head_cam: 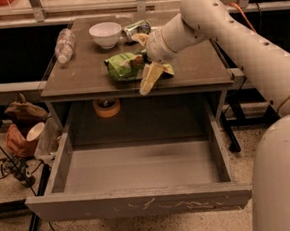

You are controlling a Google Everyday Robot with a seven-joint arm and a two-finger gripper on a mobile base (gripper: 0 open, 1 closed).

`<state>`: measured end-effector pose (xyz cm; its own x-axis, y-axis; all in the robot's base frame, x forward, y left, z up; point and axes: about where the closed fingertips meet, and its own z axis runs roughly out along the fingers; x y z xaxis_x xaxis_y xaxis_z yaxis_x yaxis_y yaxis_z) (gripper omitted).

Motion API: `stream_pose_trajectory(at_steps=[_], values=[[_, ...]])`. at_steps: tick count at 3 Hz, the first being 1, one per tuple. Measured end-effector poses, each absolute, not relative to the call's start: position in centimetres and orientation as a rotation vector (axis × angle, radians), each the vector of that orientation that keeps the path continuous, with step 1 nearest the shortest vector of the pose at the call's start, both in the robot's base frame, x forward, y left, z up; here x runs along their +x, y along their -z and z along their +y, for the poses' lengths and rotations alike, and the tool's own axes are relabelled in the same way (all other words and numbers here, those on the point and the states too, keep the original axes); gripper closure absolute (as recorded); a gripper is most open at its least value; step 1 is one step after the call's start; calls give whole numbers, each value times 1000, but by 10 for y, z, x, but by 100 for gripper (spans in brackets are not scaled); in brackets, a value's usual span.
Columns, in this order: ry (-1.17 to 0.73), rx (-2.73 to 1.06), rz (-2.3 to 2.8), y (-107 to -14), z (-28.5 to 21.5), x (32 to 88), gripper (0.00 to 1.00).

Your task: Pick green rice chip bag from top drawer and place on counter

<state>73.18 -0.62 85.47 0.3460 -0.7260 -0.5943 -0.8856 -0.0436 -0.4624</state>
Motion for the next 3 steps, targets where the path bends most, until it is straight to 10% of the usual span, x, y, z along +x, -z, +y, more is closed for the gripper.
stream_pose_trajectory(at_steps=[3], values=[[134, -1755, 1566, -1042, -82, 691, 0]])
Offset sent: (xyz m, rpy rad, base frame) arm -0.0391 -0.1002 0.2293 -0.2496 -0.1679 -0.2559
